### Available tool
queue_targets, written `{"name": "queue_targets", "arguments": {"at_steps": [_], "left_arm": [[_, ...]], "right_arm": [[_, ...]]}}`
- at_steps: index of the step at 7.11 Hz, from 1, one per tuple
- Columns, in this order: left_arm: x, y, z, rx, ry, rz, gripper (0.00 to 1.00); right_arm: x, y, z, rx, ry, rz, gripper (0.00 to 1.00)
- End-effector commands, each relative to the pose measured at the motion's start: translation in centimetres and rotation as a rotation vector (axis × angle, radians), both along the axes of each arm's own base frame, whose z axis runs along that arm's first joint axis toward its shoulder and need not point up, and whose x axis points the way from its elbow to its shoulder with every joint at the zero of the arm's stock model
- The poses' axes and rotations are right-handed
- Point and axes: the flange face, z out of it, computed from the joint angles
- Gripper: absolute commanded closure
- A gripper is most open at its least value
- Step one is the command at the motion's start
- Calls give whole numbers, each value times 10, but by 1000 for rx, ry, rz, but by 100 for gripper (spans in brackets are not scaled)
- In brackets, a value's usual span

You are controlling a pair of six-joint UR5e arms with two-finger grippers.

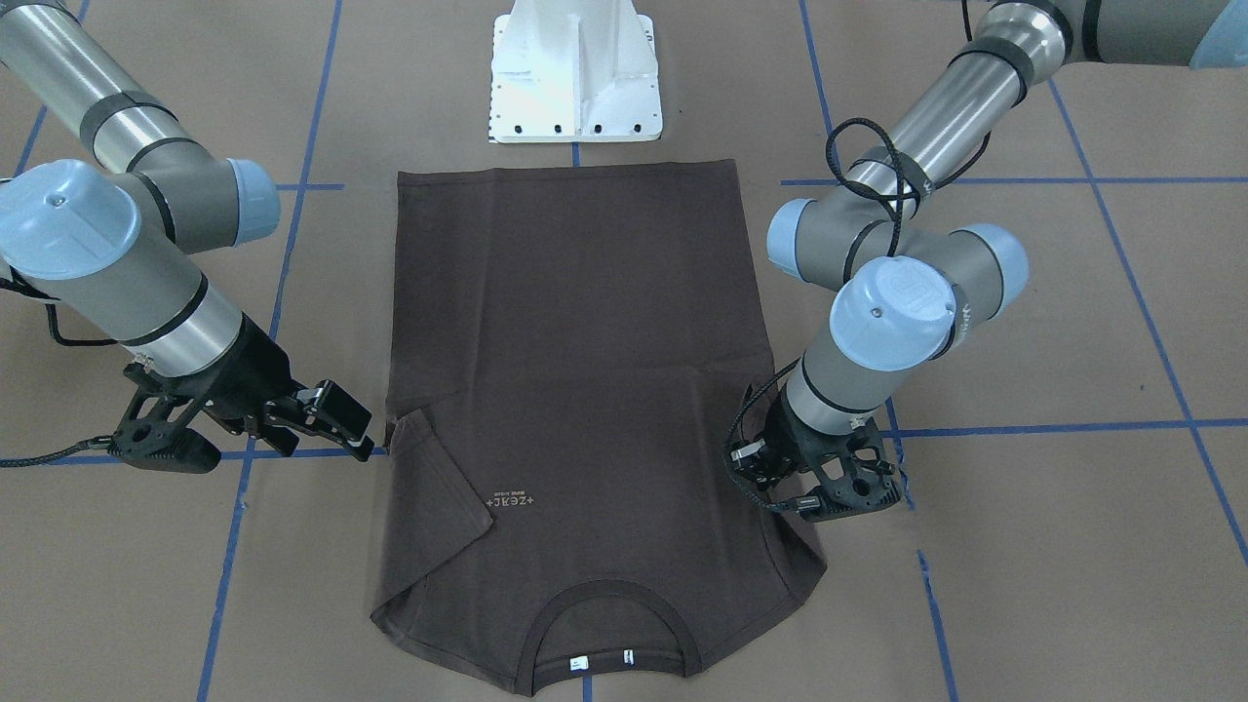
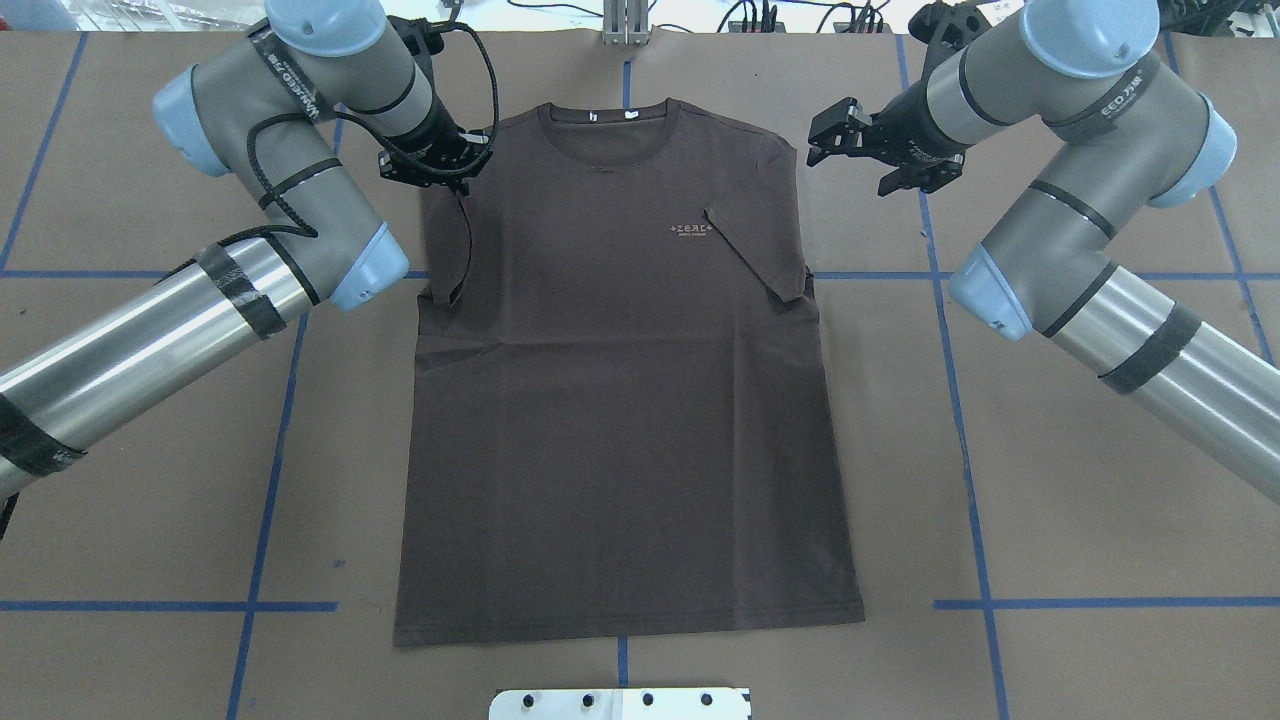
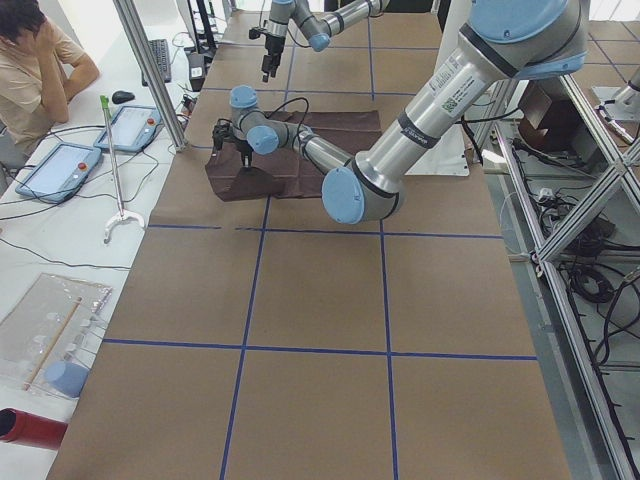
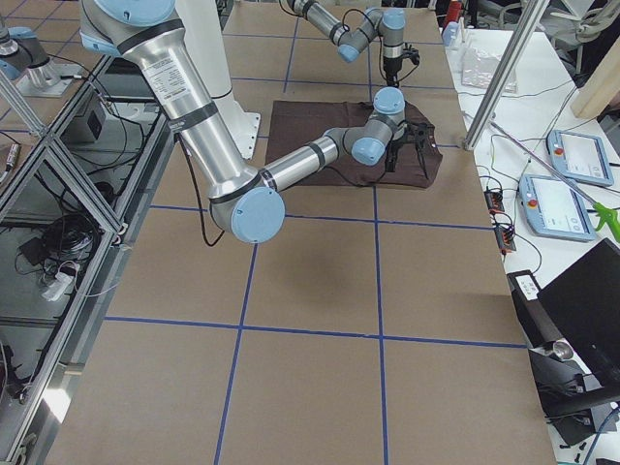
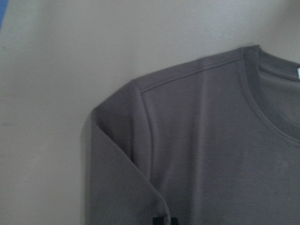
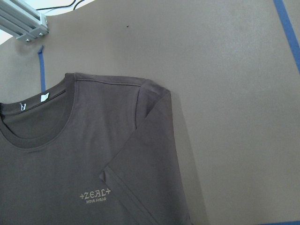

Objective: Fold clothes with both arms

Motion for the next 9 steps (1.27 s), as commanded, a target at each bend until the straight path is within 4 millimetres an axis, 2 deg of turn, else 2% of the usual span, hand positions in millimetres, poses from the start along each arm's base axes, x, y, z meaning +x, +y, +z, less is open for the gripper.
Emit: {"name": "queue_targets", "arguments": {"at_steps": [1,2,3,4,5,6,7,8,9], "left_arm": [[18,0,-2,-12,-6,6,100],[21,2,-4,-10,-4,10,100],[20,3,-8,-5,1,10,54],[17,4,-13,13,16,12,15],[2,23,-23,60,74,2,8],[-37,66,-14,72,125,-22,8],[-69,118,-6,106,164,-7,8],[-76,145,-8,115,187,18,9],[-81,157,-10,91,210,45,13]], "right_arm": [[-1,1,3,-3,3,-2,0],[-1,1,4,-4,4,-2,0],[-1,1,3,-3,4,0,0],[-3,2,2,-5,2,-1,0],[-4,2,-3,12,10,27,0],[-16,12,-10,20,11,25,0],[-31,26,-13,-50,15,30,0],[-81,78,-29,-97,64,54,0],[-101,148,-41,-106,117,61,0]]}}
